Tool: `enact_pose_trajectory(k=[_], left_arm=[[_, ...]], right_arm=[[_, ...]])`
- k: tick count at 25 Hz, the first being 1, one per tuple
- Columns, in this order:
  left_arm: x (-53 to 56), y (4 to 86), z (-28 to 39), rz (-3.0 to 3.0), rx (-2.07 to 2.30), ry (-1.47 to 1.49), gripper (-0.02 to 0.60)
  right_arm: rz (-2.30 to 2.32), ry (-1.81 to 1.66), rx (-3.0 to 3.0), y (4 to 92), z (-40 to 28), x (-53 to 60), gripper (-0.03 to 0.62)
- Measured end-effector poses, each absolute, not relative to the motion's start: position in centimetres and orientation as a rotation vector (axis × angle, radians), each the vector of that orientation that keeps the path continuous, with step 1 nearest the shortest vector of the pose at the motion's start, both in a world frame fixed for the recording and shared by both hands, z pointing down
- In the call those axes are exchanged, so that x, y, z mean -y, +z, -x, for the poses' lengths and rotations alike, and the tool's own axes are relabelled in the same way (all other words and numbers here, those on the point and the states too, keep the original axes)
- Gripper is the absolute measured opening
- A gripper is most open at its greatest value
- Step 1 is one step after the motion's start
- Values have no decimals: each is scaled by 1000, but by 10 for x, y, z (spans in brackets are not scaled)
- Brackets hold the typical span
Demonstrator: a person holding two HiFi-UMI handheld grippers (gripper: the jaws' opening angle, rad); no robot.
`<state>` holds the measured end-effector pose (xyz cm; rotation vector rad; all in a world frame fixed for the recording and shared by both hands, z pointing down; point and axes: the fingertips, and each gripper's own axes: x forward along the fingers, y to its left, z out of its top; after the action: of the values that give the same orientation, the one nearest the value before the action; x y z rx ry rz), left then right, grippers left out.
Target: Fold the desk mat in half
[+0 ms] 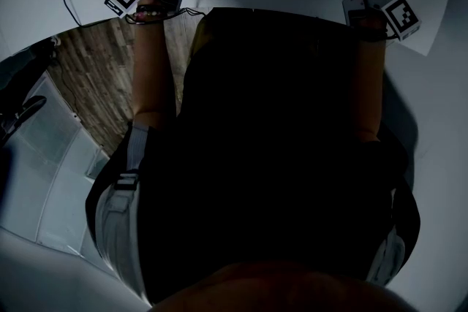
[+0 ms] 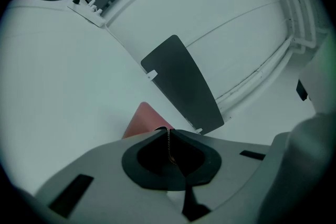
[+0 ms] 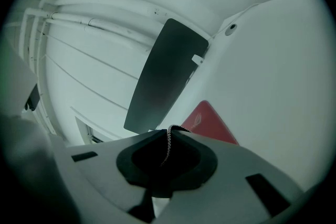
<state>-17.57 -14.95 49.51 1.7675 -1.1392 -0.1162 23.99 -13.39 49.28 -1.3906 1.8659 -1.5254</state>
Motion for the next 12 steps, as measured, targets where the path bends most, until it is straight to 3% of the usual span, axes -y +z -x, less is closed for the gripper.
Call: enact_pose_trajectory(k=[12], left_arm=[[154,500,163,-1777,1046,-90,28]], right_arm=[[1481,-1485,-1708,494,-252,127,41]])
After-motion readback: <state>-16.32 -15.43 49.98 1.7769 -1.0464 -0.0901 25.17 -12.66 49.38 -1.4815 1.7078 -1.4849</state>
